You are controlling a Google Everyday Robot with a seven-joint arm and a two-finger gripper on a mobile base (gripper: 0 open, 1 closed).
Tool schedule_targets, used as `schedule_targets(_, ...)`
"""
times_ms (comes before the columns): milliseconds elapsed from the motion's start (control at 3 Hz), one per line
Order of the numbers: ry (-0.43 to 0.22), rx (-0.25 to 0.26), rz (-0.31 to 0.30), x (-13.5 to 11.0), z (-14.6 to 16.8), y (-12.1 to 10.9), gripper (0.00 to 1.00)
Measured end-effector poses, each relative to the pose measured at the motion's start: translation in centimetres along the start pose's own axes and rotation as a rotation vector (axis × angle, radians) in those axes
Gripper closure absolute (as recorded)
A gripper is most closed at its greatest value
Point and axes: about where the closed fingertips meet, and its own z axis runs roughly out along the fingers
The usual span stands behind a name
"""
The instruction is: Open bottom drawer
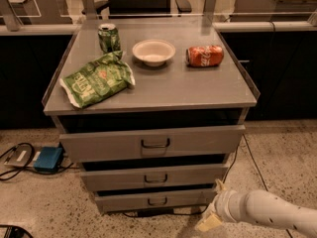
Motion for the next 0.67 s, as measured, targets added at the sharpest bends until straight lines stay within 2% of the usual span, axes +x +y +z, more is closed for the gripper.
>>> schedule_targets(333,-0.016,-0.034,-0.127,0.6,1.3,1.4,0.00)
schedule_targets(667,0.002,-0.059,-0.189,3.2,3.4,2.2,0.00)
